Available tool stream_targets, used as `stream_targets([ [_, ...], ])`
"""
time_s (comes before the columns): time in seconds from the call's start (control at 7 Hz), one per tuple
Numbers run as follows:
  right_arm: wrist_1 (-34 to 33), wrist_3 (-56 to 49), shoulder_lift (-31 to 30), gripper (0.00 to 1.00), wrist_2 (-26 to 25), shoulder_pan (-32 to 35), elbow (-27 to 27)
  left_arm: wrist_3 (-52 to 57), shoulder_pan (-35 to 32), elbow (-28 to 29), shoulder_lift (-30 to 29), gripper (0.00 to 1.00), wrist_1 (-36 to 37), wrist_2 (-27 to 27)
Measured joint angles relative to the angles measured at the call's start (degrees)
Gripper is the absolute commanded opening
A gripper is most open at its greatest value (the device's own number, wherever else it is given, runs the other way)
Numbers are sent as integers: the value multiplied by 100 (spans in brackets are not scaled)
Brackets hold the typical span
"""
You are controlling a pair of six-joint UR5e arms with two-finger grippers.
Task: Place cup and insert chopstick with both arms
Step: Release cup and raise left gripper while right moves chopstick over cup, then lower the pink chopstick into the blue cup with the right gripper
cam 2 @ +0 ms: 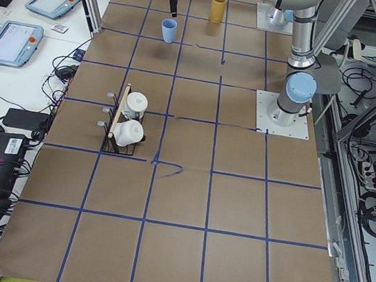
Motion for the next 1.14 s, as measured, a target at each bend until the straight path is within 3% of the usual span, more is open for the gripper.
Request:
stream_targets([
  [0.29, -749, 291, 302, 0, -210, 303, 75, 825, 348, -225, 774, 100, -657, 276],
  [0.57, -1334, 452, 681, 0, -286, 465, 93, 1091, 574, -819, 1363, 100, -512, 456],
  [1.14, -1626, 980, 952, 0, -286, 694, 556, 1159, 737, -1070, 1582, 100, -167, 515],
])
